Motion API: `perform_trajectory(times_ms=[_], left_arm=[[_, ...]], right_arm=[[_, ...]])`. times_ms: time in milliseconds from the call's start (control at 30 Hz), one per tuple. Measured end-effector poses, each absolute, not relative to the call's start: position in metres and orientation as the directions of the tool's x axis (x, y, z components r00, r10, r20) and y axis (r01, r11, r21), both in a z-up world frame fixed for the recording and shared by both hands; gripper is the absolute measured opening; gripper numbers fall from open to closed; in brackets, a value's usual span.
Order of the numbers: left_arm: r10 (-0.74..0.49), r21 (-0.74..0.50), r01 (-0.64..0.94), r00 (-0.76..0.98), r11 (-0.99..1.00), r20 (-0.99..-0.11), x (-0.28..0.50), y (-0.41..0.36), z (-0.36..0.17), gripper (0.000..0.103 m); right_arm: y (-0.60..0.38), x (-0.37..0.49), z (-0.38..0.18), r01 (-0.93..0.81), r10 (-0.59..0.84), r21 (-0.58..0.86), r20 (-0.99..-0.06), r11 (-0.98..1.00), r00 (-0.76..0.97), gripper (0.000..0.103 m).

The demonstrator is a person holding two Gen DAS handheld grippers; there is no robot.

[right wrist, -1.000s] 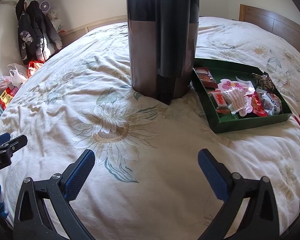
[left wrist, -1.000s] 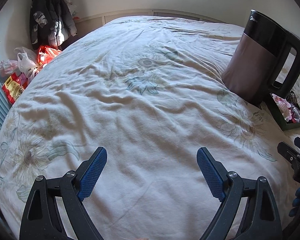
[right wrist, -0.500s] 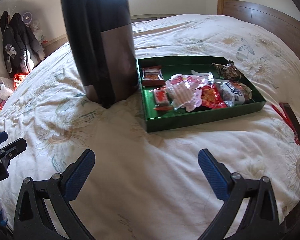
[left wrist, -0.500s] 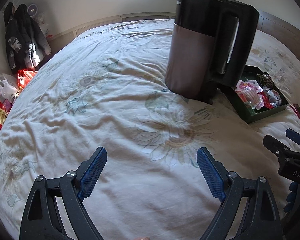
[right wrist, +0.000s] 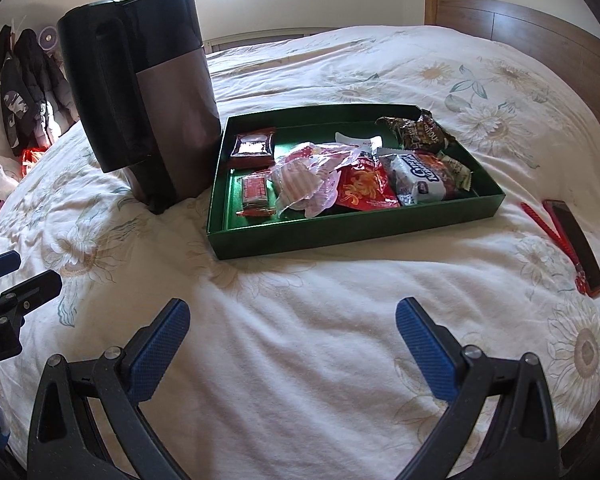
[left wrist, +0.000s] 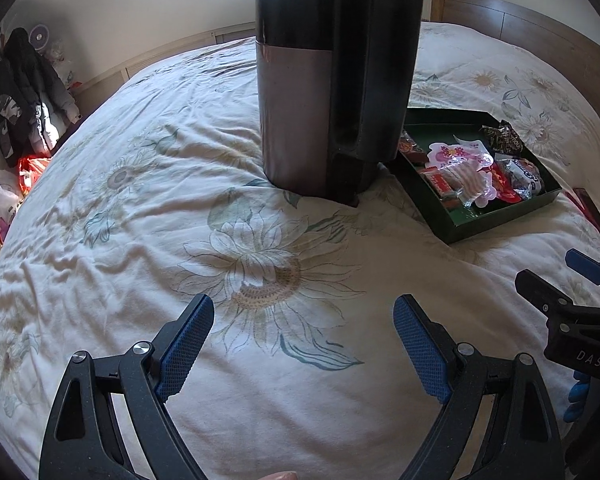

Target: Organize snacks

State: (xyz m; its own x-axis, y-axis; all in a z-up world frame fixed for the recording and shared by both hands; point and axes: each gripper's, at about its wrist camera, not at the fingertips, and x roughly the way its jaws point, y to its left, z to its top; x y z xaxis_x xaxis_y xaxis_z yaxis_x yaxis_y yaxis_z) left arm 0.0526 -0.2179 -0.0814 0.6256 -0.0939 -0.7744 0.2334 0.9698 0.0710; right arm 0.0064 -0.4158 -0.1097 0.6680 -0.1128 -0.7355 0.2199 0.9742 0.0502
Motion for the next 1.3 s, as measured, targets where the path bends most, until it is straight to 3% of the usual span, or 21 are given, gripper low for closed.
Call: perform_trajectory(times_ms=[1300], left_arm=[[-0.105, 0.059, 0.243, 0.607, 0.968, -0.788, 0.059, -0.229, -0.088, 0.088]], right_arm=[[-0.420, 0.016, -0.102, 0.191, -0.102, 0.044, -0.716, 0.981, 0.691, 0.103]])
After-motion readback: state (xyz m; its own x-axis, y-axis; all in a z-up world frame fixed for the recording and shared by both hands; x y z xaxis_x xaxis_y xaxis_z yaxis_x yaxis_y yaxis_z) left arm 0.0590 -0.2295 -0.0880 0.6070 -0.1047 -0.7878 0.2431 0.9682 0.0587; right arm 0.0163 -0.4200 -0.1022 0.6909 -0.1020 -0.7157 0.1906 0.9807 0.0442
